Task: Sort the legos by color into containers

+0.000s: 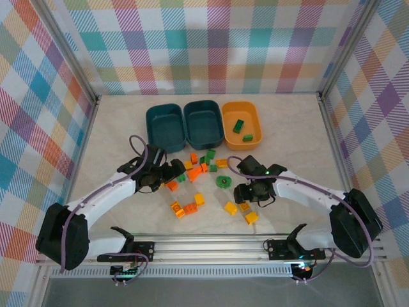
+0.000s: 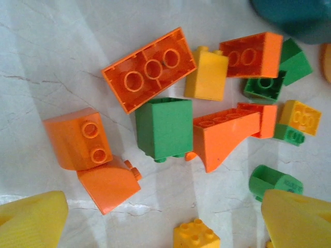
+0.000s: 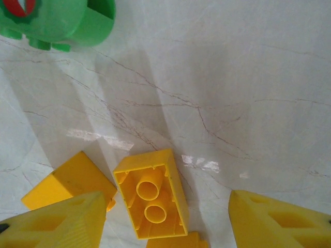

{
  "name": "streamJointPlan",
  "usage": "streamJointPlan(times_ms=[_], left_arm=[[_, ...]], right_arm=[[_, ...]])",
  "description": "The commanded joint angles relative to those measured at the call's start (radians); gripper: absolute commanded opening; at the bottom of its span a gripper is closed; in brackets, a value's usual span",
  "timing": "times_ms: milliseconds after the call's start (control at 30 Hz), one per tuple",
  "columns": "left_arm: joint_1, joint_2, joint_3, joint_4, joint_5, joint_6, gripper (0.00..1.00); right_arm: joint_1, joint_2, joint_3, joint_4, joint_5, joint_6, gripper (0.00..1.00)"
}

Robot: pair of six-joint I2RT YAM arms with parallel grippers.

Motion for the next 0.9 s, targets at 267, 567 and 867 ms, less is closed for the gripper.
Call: streamJointPlan(times_ms=[267, 567, 867], left_arm=[[-0.001, -0.012, 0.002, 0.054, 0.008, -0.008, 0.96], [-0.001, -0.014, -0.003, 0.059, 0.003, -0.007, 0.96], [0.001, -0.018, 0.002, 0.053, -0.008, -0.003, 0.96]], right_arm=[[0.021, 0.109, 0.024, 0.002, -0.037, -0.005, 0.62], [0.021, 0.155, 0.036, 0.015, 0.022, 0.002, 0.52], [0.021, 0.15, 0.058, 0.035, 0.139, 0.017, 0.28]])
